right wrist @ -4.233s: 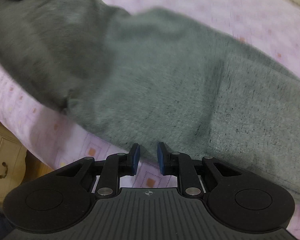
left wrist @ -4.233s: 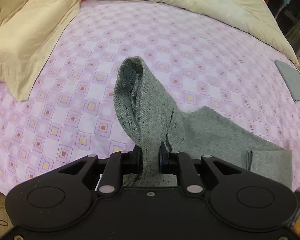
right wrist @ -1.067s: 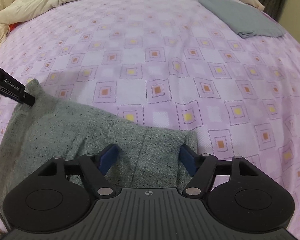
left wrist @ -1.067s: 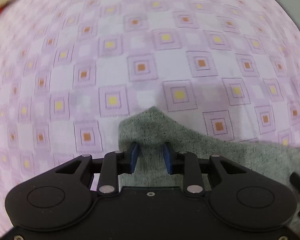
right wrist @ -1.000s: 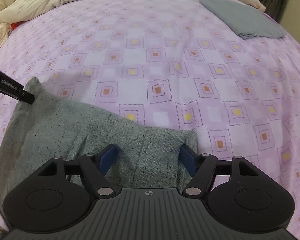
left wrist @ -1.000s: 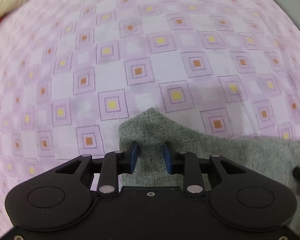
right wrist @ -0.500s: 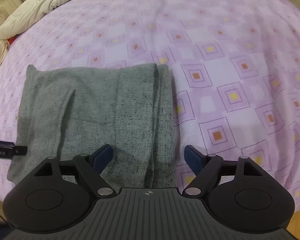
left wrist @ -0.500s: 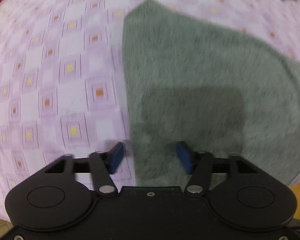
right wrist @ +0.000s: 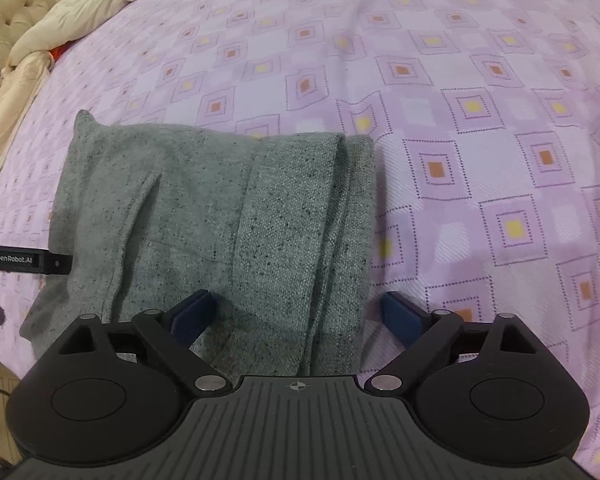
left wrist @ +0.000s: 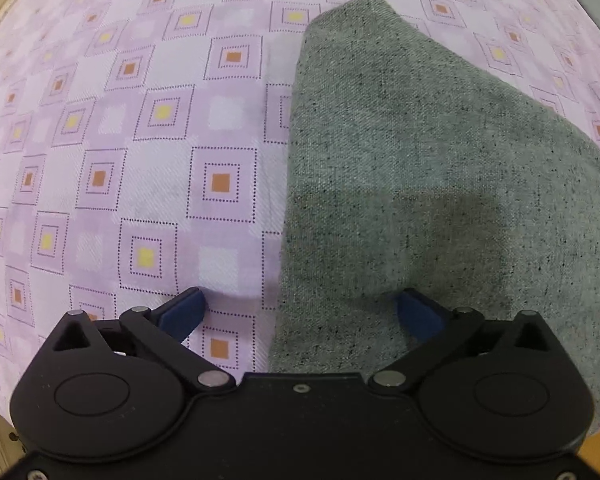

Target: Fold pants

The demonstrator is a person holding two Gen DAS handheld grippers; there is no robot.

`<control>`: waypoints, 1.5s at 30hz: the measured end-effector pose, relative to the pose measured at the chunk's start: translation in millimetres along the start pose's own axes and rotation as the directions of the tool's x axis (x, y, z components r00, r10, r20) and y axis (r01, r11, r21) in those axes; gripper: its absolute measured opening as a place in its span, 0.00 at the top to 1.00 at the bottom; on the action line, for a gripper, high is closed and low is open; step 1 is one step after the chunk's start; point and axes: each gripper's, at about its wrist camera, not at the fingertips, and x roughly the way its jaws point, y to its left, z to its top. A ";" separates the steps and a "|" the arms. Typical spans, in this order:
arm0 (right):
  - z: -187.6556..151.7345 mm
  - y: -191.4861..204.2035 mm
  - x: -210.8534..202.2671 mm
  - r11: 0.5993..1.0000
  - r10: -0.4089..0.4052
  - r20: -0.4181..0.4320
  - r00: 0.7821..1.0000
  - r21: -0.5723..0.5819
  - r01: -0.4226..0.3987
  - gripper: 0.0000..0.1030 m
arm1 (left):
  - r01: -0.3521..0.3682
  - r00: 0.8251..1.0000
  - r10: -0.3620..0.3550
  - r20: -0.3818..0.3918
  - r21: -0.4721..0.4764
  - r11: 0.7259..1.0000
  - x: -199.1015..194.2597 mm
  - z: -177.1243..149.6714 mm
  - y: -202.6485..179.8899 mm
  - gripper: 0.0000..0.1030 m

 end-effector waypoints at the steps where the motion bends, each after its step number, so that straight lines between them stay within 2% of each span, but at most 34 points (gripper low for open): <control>1: -1.1 0.0 -0.3 1.000 0.007 0.004 1.000 0.003 -0.007 0.09 | -0.006 1.000 0.006 0.004 -0.012 1.000 -1.4 -2.2 -3.0 0.00; 5: -5.6 -0.7 -0.9 1.000 0.026 0.028 0.999 -0.010 -0.026 0.08 | -0.004 1.000 0.006 0.012 -0.094 0.996 -4.0 -15.5 -0.4 0.00; 9: -7.4 -0.4 -0.2 0.999 0.031 0.042 0.999 -0.014 -0.030 0.08 | -0.029 0.999 0.031 0.013 -0.133 0.991 -9.3 -23.2 -2.4 0.00; 15: -9.4 1.4 -4.1 1.000 0.017 0.039 0.999 0.000 -0.017 0.03 | -0.075 0.997 0.077 0.024 -0.077 0.994 -11.3 -26.5 -31.6 0.00; 24: -3.9 9.0 3.8 0.998 -0.028 0.034 0.999 0.050 0.026 0.00 | 0.023 1.000 -0.023 -0.002 -0.011 1.000 7.3 7.1 -32.2 0.00; 28: -2.1 11.0 5.0 0.996 -0.047 0.031 0.998 0.077 0.044 0.01 | 0.042 0.999 -0.042 -0.022 -0.006 0.999 7.2 13.1 -30.2 0.00; 29: -0.9 10.8 4.6 0.996 -0.044 0.025 0.999 0.079 0.042 0.03 | 0.041 0.999 -0.041 -0.027 -0.009 0.999 8.3 15.2 -30.5 0.00; 30: 0.7 10.8 1.8 0.996 -0.025 0.027 0.999 0.084 0.022 0.23 | 0.040 0.999 -0.041 -0.032 -0.020 0.999 9.1 17.8 -31.4 0.00; 31: 2.5 10.6 -2.3 0.996 0.020 0.033 0.999 0.085 -0.023 0.54 | 0.044 0.999 -0.045 -0.031 -0.033 0.998 17.9 23.3 -22.7 0.00; 32: 5.4 10.6 -6.3 0.994 0.060 0.023 0.998 0.094 -0.062 0.61 | 0.053 0.998 -0.054 -0.023 -0.049 0.997 15.7 23.4 -22.2 0.08; 33: 8.3 12.8 -12.6 0.994 0.047 0.021 0.999 0.101 -0.049 0.71 | 0.065 0.998 -0.065 -0.001 -0.052 0.997 10.4 22.6 -22.2 0.31; 34: 11.0 15.3 -20.0 0.994 0.050 0.023 0.998 0.095 -0.052 0.74 | 0.083 0.996 -0.082 0.028 -0.036 0.996 1.3 20.8 -26.3 0.46; 35: 13.4 18.6 -27.9 0.995 0.053 0.028 0.998 0.085 -0.055 0.74 | 0.104 0.994 -0.104 0.033 -0.005 0.995 -7.0 20.3 -33.1 0.82; 36: 15.8 22.3 -35.7 0.996 0.056 0.035 0.998 0.072 -0.059 0.75 | 0.081 0.996 -0.082 0.042 0.021 0.996 -15.7 19.2 -38.2 0.86; 38: 21.3 32.7 -51.2 0.997 0.066 0.055 0.996 0.027 -0.068 0.76 | 0.090 0.993 -0.094 0.064 0.059 0.994 -29.6 19.6 -45.9 0.87; 42: 42.2 57.3 -77.2 0.993 0.099 0.105 0.990 -0.072 -0.091 0.77 | 0.138 0.982 -0.139 0.127 0.016 0.990 -69.9 26.0 -33.5 0.88; 45: 74.7 76.4 -83.3 0.981 0.165 0.158 0.974 -0.124 -0.146 0.77 | 0.130 0.973 -0.125 0.197 -0.014 0.991 -101.2 39.6 -17.2 0.88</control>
